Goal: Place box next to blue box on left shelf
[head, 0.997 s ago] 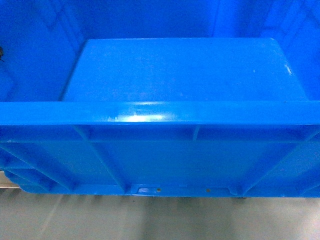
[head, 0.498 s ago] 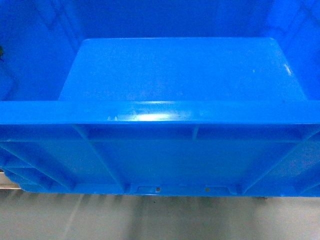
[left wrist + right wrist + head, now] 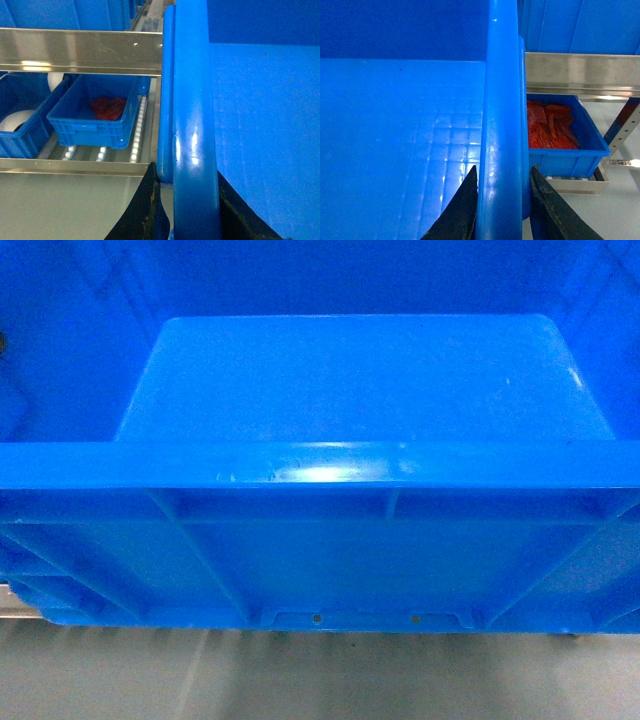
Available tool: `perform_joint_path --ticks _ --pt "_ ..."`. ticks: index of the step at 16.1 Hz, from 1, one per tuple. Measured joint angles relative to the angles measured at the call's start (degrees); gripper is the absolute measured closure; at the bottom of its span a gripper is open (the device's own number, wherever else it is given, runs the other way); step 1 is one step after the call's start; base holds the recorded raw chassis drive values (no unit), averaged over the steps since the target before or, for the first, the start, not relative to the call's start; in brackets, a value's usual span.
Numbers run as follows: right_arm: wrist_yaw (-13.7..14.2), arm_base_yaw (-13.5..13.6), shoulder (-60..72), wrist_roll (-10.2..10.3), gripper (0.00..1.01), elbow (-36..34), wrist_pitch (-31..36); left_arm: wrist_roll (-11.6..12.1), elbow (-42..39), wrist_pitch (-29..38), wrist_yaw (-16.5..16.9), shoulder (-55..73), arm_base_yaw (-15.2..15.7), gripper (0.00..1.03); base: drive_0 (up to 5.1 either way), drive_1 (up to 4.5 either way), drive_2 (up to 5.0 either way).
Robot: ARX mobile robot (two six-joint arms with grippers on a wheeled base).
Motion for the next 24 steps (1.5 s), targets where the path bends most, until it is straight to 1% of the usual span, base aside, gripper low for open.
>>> perform_joint_path --ticks 1,2,24 --pt "0.0 0.0 0.0 0.0 0.8 0.0 -0.1 0.1 0.0 -0.1 0.0 0.0 0.0 0.85 -5.0 2.43 2.4" --pt "-0.2 0.1 0.0 0.0 0.8 0.0 0.1 0.1 0.0 0.1 -0.1 -0.2 0.4 0.85 0.0 0.0 0.0" --pt "0.0 0.0 0.0 0.0 0.8 0.0 0.0 0.0 0.0 0.0 -0.1 -0.2 0.1 0.86 0.0 0.0 0.0"
